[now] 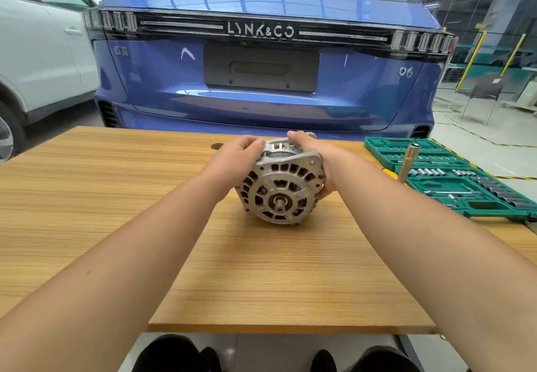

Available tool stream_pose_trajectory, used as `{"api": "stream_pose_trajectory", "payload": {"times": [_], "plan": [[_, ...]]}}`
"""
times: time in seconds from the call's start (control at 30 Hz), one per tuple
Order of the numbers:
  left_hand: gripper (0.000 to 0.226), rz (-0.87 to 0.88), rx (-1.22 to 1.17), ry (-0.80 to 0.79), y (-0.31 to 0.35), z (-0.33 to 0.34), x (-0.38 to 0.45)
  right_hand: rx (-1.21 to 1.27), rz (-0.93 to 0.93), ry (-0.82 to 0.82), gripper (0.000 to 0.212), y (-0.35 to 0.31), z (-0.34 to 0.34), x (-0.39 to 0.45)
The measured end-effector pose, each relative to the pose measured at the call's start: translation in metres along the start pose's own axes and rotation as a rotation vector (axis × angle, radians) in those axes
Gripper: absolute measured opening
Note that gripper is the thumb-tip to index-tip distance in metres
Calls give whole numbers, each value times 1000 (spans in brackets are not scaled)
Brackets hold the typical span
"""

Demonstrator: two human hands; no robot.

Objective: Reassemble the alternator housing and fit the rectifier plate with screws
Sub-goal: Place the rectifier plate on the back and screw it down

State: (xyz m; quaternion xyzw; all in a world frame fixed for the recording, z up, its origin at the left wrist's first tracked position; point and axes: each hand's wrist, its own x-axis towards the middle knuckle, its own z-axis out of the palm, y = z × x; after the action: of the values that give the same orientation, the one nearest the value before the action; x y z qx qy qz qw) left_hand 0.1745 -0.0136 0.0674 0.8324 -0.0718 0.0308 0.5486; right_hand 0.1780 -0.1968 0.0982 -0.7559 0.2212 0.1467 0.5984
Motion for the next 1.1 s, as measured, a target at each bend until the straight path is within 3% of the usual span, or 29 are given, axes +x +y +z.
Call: {"api": "stream_pose_trajectory", "payload": {"times": [0.07,0.17,0.23,0.4,0.53,0.67,0.87,1.1], "plan": [[22,7,27,-52,-1,-1,0,-43,-23,17,84,1,0,5],[61,97,118,-97,-7,-4,-3,32,-64,-52,91,8,1,11],[81,175,193,-143,-14,-11,-5,183,-166,-126,77,17,2,14],[84,196,242,-193,-28,-28,-7,202,-489,-103,24,37,15,24],[81,171,175,-117,-36,-28,-12,238,-539,-123,15,28,23,28],[80,93,219,-108,-27,-28,-8,217,-570,-117,19,24,32,27],[96,158,213,-112,-25,-19,-3,185,-556,-118,69,46,31,32],[69,200,173,-93,-32,-21,-5,465,-535,-186,59,90,40,39]]}}
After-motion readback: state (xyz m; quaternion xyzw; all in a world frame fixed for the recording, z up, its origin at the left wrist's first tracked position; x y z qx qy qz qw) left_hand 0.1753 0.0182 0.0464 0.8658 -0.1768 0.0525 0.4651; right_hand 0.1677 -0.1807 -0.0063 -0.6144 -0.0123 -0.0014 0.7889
